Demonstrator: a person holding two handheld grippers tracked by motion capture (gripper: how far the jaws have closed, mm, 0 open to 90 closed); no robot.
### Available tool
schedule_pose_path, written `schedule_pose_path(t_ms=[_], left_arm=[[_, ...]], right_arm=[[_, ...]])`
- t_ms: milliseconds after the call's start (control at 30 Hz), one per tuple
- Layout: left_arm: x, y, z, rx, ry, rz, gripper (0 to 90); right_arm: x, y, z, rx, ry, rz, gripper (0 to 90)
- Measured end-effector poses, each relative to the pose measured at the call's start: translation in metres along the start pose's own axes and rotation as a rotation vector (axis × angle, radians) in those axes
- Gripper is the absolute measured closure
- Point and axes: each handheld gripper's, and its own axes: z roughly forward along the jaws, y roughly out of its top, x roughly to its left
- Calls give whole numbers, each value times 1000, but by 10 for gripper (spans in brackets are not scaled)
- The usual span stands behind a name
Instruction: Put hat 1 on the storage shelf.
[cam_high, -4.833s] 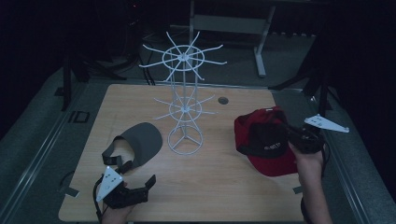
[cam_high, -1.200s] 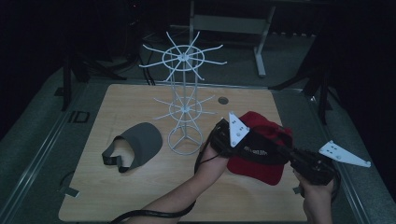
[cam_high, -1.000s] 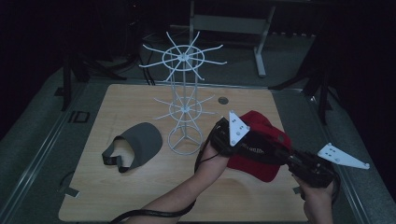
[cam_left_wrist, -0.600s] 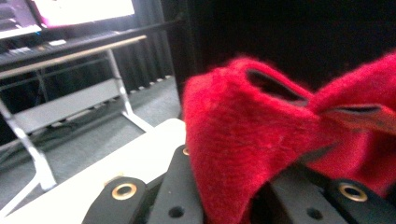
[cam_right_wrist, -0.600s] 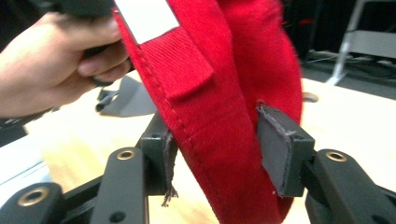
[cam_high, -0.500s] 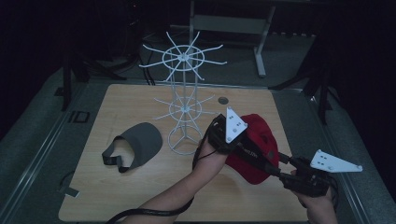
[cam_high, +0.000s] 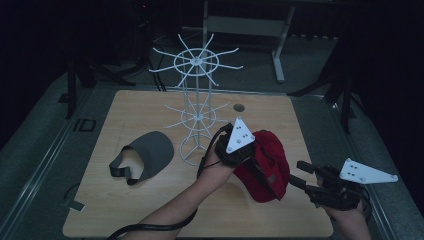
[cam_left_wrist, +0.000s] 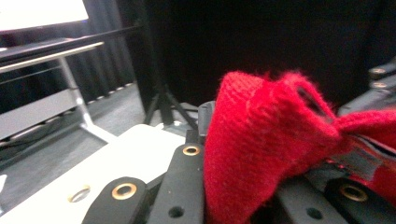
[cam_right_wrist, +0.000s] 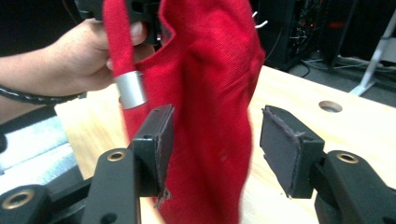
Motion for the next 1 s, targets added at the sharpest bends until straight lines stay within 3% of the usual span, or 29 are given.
schedule_pose_path(t_ms=[33, 133, 233, 367, 533, 600, 667, 1000], left_arm=[[2, 0, -1, -13, -48, -7, 895], [5, -1, -3, -21, -132, 3, 895], [4, 0, -3, -3, -173, 5, 895], [0, 0, -1, 12, -192, 18, 894], [-3, 1, -1, 18, -197, 25, 894], [-1, 0, -1, 20, -204, 19, 894], [0, -1, -1, 18, -210, 16, 893], [4, -7, -6, -1, -226, 1, 885]], right_arm=[[2, 4, 3, 14, -13, -27, 446], [7, 11, 10, 17, -14, -63, 465], [10, 15, 13, 19, -13, -85, 472], [18, 25, 23, 25, -8, -138, 523], [19, 27, 27, 35, -15, -152, 618], [20, 28, 27, 53, -17, -155, 763], [20, 28, 26, 42, -14, -143, 818], [17, 35, 17, -15, -35, -94, 841]])
